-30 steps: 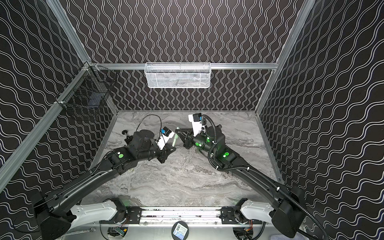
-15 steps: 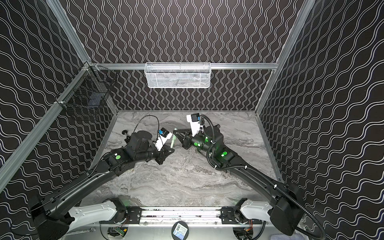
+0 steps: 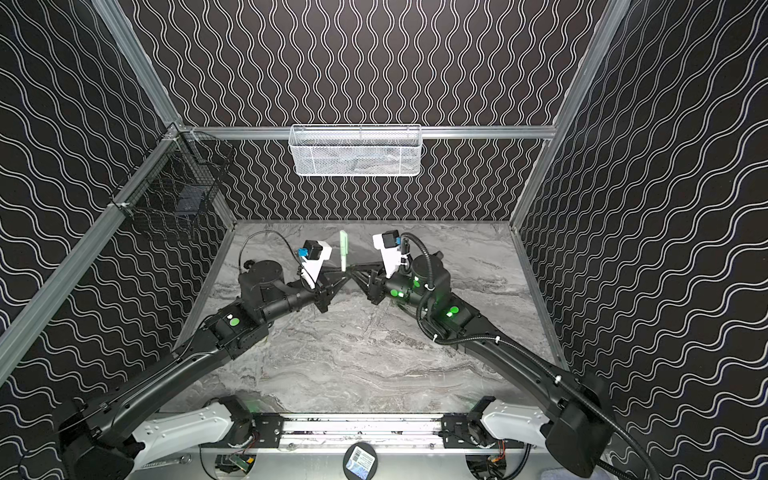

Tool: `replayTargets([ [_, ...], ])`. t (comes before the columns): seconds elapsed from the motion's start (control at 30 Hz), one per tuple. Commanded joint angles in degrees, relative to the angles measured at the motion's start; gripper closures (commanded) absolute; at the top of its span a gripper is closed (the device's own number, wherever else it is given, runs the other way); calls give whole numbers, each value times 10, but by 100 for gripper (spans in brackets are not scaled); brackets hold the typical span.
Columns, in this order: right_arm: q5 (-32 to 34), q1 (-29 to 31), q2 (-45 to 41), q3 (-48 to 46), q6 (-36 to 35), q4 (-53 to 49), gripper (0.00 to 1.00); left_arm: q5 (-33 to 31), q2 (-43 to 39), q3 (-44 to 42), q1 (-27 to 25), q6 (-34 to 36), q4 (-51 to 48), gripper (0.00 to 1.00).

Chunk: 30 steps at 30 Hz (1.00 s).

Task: Insert the pens into the pen caps
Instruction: 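Open and withdraw the left gripper while the right gripper holds the capped pen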

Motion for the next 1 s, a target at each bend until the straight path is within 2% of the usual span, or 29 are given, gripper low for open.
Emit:
replayTargets([
  [0.0, -39, 3, -5, 3, -20, -127, 79, 26, 0, -1, 0, -5, 233, 100],
  [0.3, 19, 4, -79, 39, -81, -192, 75, 41, -10, -37, 0, -5, 187, 100],
  [0.47, 47, 4, -92, 85, -126, -215, 73, 52, -6, -54, 0, -10, 185, 100],
  [0.8, 13, 14, -25, 160, -174, -200, 68, 81, 6, -67, 0, -38, 203, 100],
  [0.97, 26, 28, 9, 178, -187, -197, 68, 84, 2, -68, 0, -38, 202, 100],
])
